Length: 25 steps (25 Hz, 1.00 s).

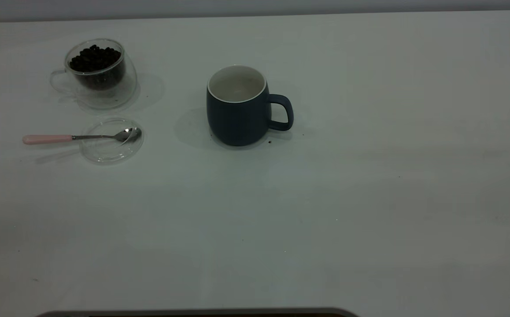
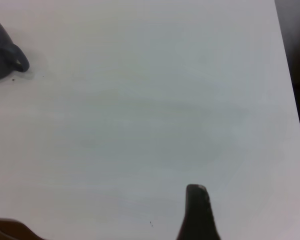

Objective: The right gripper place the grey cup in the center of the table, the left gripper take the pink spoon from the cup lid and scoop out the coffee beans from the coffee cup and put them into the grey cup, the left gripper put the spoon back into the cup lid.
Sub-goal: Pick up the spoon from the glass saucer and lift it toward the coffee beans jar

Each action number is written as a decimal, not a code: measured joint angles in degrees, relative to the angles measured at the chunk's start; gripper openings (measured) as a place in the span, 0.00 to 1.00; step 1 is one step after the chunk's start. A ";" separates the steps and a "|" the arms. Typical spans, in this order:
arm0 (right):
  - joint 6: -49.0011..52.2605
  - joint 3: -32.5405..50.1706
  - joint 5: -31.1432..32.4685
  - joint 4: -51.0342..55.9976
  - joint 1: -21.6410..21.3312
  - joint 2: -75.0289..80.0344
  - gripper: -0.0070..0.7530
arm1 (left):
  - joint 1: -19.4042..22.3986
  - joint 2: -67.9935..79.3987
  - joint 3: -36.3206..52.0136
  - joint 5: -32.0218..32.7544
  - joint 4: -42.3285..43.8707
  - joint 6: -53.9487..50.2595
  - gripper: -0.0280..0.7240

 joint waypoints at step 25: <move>0.06 0.00 0.00 0.00 0.00 0.00 0.79 | 0.00 48.40 -24.43 -7.19 -2.36 -0.84 0.87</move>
